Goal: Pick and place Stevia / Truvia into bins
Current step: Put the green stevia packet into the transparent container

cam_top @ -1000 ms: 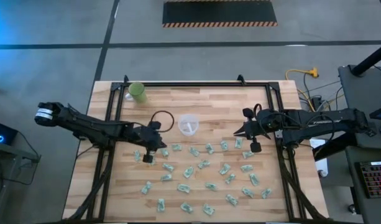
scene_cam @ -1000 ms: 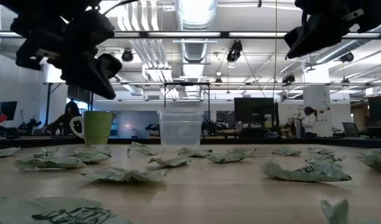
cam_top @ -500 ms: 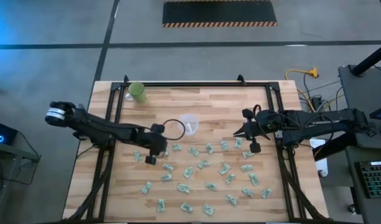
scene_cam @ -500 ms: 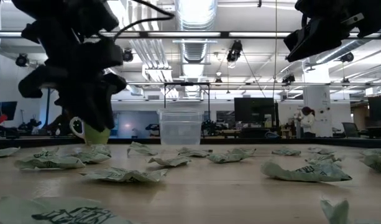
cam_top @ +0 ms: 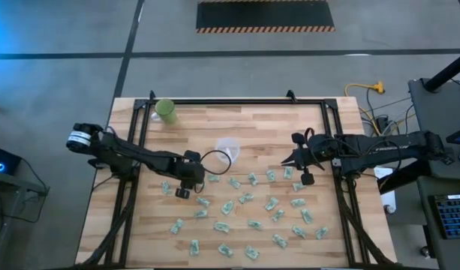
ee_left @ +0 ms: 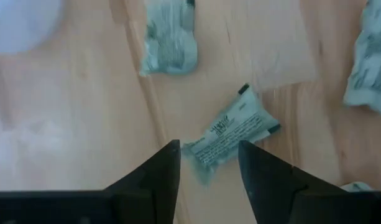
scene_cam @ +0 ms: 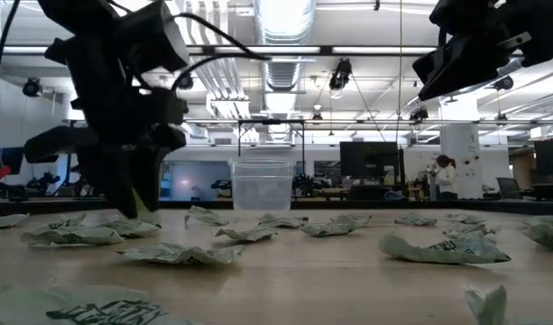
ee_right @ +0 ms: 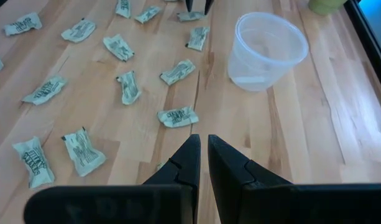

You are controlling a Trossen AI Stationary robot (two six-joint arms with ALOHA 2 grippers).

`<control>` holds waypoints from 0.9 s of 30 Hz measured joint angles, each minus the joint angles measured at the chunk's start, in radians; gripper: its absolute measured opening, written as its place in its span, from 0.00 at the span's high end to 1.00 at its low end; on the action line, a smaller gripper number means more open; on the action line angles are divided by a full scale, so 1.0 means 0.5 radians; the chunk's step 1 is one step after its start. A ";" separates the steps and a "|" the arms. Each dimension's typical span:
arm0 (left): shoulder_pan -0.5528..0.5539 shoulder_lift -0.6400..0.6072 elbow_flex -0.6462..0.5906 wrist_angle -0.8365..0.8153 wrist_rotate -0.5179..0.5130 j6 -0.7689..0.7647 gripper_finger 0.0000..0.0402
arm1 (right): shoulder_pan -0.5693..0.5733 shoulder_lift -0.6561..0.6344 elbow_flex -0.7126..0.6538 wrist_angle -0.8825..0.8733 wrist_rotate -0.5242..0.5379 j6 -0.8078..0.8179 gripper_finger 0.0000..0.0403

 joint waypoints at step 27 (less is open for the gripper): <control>0.001 -0.202 0.117 -0.041 -0.453 -0.055 1.00 | 0.000 0.000 -0.022 0.032 0.000 -0.001 0.94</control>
